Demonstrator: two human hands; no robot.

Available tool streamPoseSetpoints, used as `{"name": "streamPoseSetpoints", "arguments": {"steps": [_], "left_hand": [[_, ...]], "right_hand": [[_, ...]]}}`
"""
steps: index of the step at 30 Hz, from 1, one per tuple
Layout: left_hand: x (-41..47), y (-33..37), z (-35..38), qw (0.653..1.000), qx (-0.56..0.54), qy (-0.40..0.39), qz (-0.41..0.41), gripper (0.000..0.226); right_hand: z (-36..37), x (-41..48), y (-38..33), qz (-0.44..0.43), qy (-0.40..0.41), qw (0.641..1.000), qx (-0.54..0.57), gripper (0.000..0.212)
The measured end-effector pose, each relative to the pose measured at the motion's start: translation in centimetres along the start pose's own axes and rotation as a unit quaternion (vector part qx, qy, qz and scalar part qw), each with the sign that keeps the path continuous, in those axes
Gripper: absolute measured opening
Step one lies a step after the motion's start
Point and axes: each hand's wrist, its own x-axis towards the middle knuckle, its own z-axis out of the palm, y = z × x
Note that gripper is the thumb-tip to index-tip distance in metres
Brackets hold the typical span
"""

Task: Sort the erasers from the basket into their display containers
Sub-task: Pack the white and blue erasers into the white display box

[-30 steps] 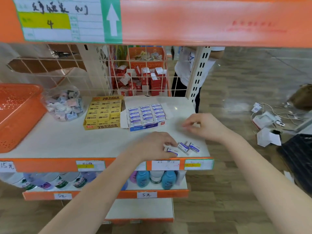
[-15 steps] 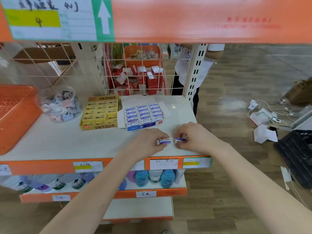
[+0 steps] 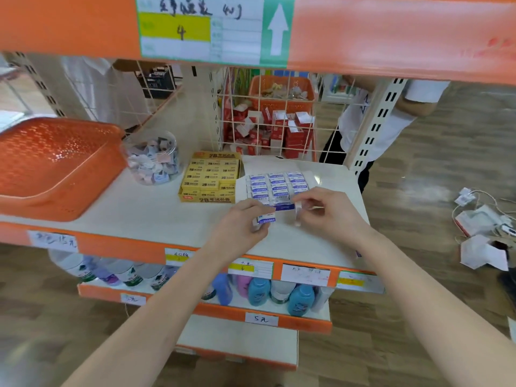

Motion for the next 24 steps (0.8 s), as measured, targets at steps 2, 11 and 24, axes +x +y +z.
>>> {"name": "streamPoseSetpoints", "arguments": {"steps": [2, 11, 24], "left_hand": [[-0.3, -0.6, -0.5, 1.000, -0.007, 0.008, -0.008, 0.030], [-1.7, -1.7, -1.6, 0.999, 0.001, 0.033, -0.031, 0.028], [-2.3, -1.9, -1.7, 0.998, -0.006, 0.044, -0.041, 0.031]], "right_hand": [[0.2, 0.6, -0.3, 0.030, -0.019, 0.998, 0.047, 0.028], [1.0, 2.7, -0.6, 0.047, 0.043, 0.991, 0.120, 0.028], [2.9, 4.6, -0.9, 0.045, -0.014, 0.999, 0.000, 0.030]]}}
